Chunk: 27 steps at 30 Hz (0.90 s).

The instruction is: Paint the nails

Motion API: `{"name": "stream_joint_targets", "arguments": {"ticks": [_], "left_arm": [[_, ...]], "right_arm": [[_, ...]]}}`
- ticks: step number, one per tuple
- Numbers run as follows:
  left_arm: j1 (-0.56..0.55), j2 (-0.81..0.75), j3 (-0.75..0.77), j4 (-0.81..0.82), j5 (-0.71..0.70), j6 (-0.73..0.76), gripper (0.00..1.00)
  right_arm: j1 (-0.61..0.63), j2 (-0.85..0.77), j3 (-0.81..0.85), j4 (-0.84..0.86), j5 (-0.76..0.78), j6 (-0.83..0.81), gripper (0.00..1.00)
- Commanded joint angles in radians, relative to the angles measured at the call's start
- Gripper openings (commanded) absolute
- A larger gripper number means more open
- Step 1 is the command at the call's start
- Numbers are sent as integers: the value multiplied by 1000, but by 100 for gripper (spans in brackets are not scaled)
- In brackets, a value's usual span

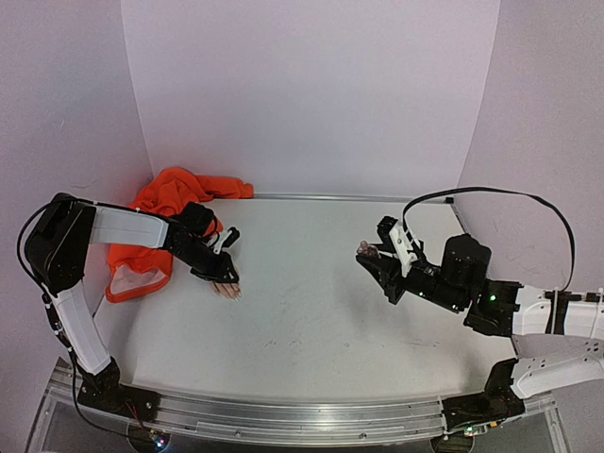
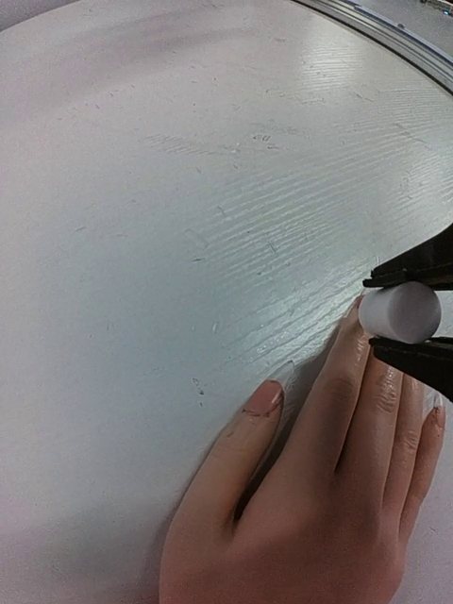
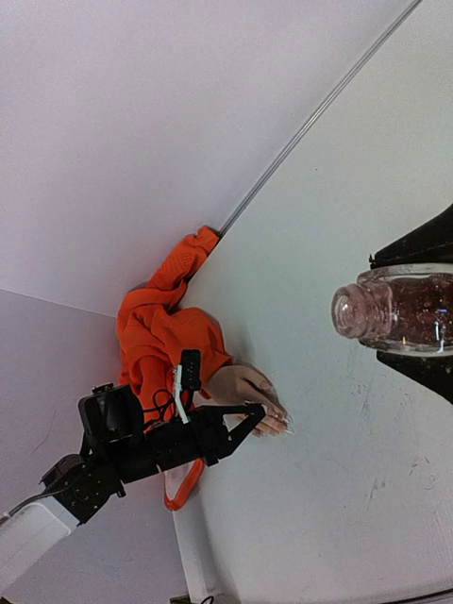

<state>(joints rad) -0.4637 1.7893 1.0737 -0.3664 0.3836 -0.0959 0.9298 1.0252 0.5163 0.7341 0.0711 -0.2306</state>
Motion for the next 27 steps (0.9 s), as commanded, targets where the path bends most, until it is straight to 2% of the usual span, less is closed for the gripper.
{"name": "stream_joint_targets", "arguments": {"ticks": [1,27], "left_arm": [[4,-1,38,9,25,17,0],[0,2,20,10,60,-1,0]], "right_arm": [[-7,-11,1,85,-1,10,0],[-6,-16,-1,84,-2,11,0]]}}
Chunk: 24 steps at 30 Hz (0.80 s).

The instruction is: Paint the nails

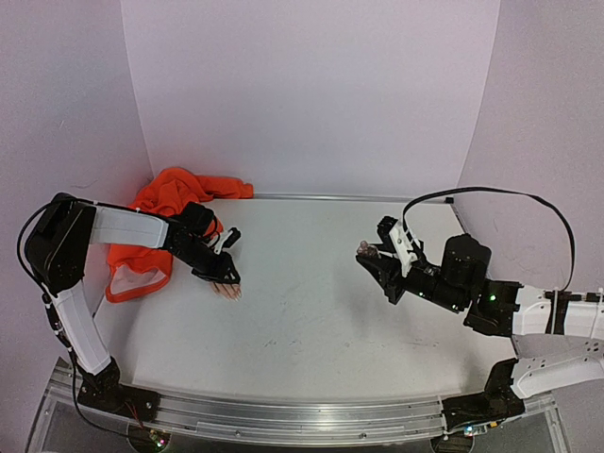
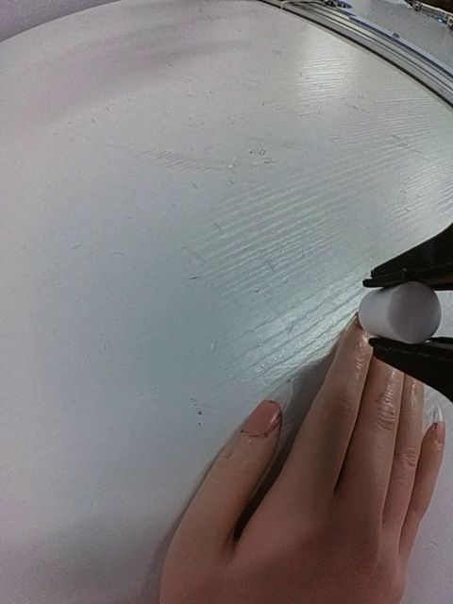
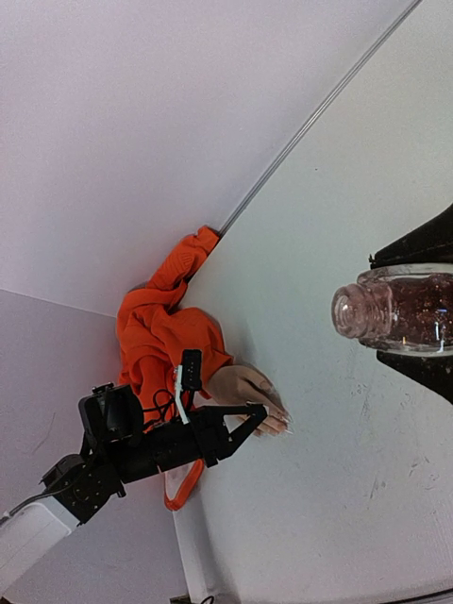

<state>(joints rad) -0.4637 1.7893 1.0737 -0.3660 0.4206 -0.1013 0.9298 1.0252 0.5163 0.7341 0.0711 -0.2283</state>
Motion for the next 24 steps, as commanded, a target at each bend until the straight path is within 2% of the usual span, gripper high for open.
{"name": "stream_joint_targets", "arguments": {"ticks": [1,24], "left_arm": [[0,1,20,10,22,5,0],[-4,-9,-8,6,23,-12,0]], "right_arm": [[-7,-16,-1,84,-2,10,0],[-9,-13,0,85,-2,9,0]]}}
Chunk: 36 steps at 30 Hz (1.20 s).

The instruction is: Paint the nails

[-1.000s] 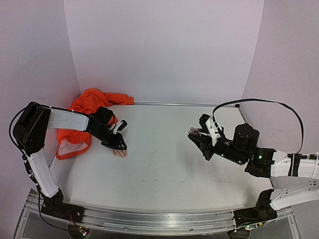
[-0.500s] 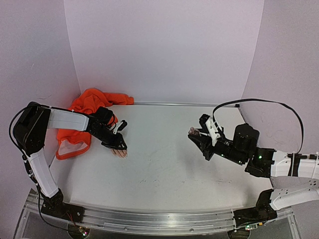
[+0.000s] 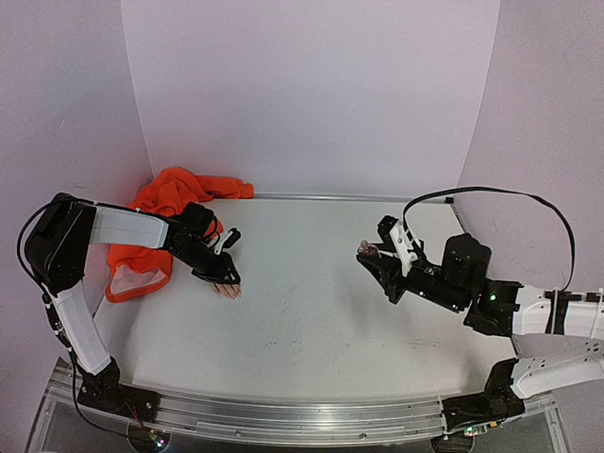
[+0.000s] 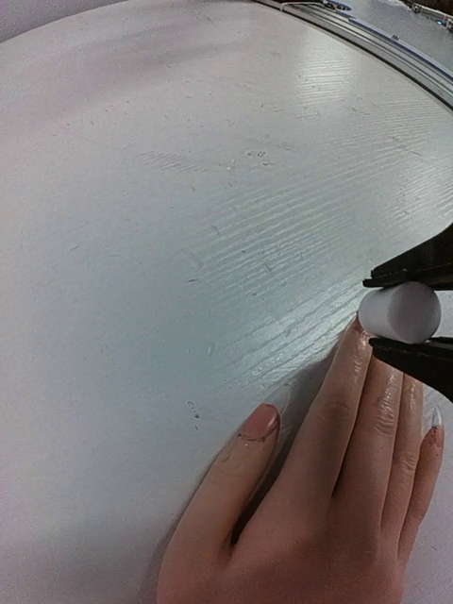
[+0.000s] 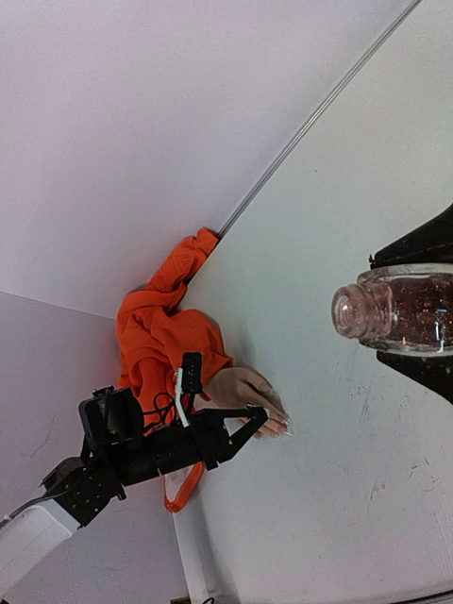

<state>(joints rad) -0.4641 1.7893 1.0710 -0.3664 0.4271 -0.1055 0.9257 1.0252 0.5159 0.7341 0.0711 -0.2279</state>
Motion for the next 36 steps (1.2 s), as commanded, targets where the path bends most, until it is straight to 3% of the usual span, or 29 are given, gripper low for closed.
{"name": "stream_joint_targets", "arguments": {"ticks": [1,36], "left_arm": [[-4,-8,-6,6,18,-8,0],[-4,-14,-14,-6,0,-9,0]], "right_arm": [[-4,-13,1,85,-2,9,0],[-5,-5,3,85,-6,6,0]]}}
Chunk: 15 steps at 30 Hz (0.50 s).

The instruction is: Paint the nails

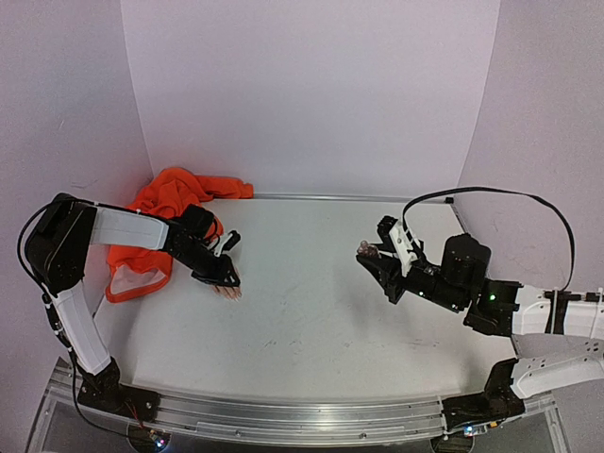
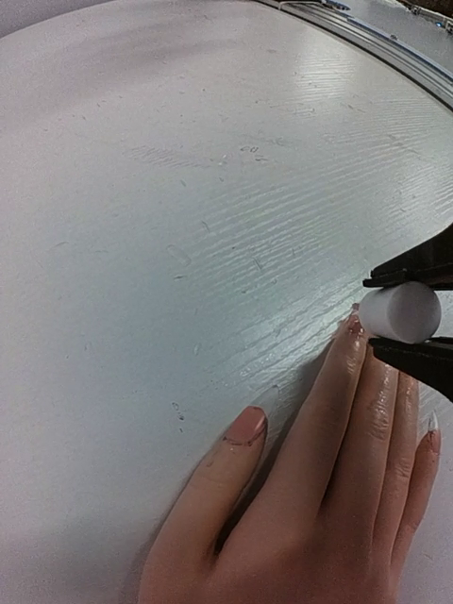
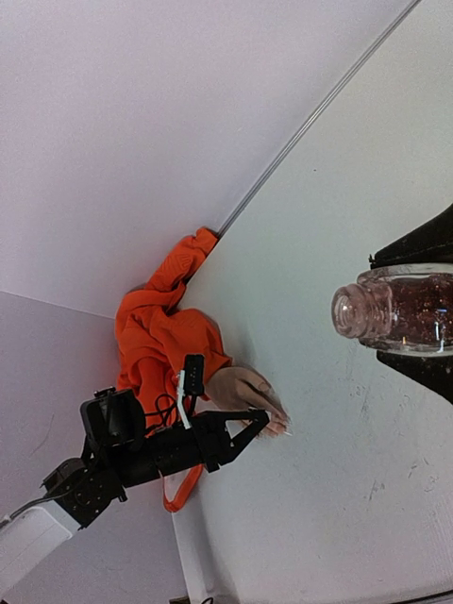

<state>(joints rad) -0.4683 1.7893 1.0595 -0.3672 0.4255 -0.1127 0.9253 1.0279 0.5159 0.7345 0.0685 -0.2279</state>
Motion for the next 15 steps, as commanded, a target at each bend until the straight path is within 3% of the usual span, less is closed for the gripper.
{"name": "stream_joint_targets", "arguments": {"ticks": [1,15], "left_arm": [[0,-20,-5,0,8,0,0],[-1,-39,-5,33,53,13,0]], "right_arm": [[-4,-8,4,85,-3,7,0],[-5,-5,3,85,-4,8,0]]}}
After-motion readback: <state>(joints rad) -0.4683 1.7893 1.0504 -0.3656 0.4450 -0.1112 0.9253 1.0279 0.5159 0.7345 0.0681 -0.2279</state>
